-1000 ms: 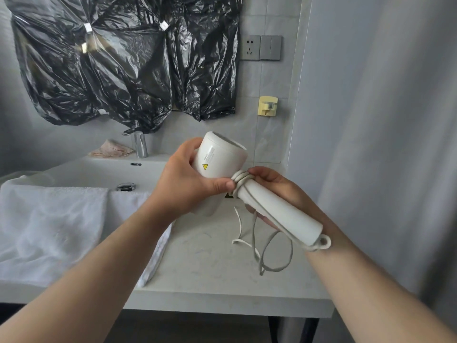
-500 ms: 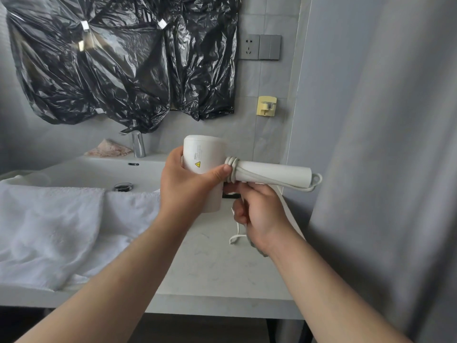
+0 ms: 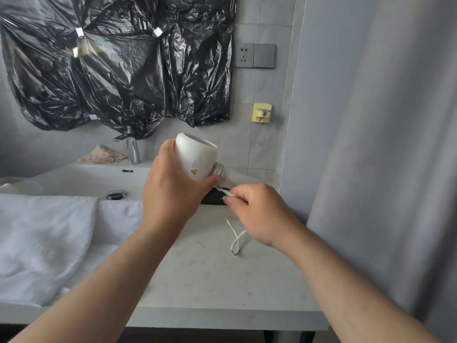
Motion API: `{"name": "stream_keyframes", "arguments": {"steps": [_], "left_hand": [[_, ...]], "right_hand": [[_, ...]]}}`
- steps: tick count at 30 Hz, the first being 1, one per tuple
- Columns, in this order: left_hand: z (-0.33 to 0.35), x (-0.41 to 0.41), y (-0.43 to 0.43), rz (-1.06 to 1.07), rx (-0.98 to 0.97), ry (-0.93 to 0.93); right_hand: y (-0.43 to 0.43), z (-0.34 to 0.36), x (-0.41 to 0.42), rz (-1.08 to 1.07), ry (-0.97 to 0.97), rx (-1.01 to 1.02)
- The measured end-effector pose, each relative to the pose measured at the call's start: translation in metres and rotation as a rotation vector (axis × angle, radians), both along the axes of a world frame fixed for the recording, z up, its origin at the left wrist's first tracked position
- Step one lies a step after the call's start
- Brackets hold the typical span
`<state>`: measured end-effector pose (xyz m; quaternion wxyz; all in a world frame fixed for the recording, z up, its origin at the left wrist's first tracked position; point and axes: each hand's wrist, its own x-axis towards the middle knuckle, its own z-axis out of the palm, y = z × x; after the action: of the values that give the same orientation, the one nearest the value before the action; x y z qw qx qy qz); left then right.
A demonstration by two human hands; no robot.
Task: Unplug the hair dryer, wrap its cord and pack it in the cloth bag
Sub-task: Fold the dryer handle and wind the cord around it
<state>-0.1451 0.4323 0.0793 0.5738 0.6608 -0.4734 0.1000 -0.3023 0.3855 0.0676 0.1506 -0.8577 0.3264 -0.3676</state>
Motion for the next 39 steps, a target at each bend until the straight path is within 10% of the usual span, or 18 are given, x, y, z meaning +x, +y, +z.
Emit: {"name": "stream_keyframes", "arguments": {"steps": [8, 30, 39], "left_hand": [[0.005, 0.003, 0.006, -0.094, 0.112, -0.206], [0.009, -0.007, 0.01, -0.08, 0.281, -0.47], [0.005, 0.019, 0.005, -0.436, 0.184, -0.054]], "right_hand": [[-0.003, 0.02, -0.018, -0.26, 0.214, -0.255], [-0.015, 0.015, -0.026, 0.063, -0.2, 0.205], [-0.011, 0.017, -0.026, 0.116, -0.24, 0.288]]}}
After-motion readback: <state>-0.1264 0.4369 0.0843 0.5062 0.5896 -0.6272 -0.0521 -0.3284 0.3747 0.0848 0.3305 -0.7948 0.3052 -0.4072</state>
